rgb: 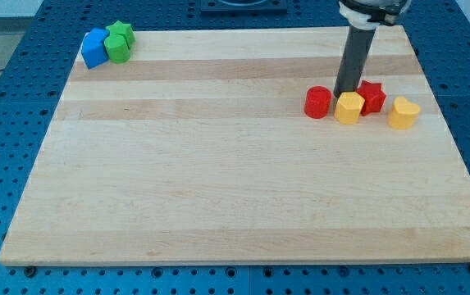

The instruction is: Push the red circle into the yellow hexagon

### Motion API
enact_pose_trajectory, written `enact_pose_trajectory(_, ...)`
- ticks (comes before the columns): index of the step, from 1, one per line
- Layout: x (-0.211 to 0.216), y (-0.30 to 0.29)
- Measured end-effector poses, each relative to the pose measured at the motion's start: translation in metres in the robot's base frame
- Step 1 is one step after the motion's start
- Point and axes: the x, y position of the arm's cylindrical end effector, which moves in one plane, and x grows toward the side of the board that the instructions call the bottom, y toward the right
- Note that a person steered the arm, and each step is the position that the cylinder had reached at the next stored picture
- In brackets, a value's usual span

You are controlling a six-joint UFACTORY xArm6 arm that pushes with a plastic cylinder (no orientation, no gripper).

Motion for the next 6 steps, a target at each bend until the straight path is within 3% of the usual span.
enact_pose_trajectory(2,-0.052,-0.091)
enact_pose_trajectory(3,-0.01,-0.146)
enact_pose_trajectory(4,0.04,-0.135)
enact_pose_trajectory(6,0.04,-0.063)
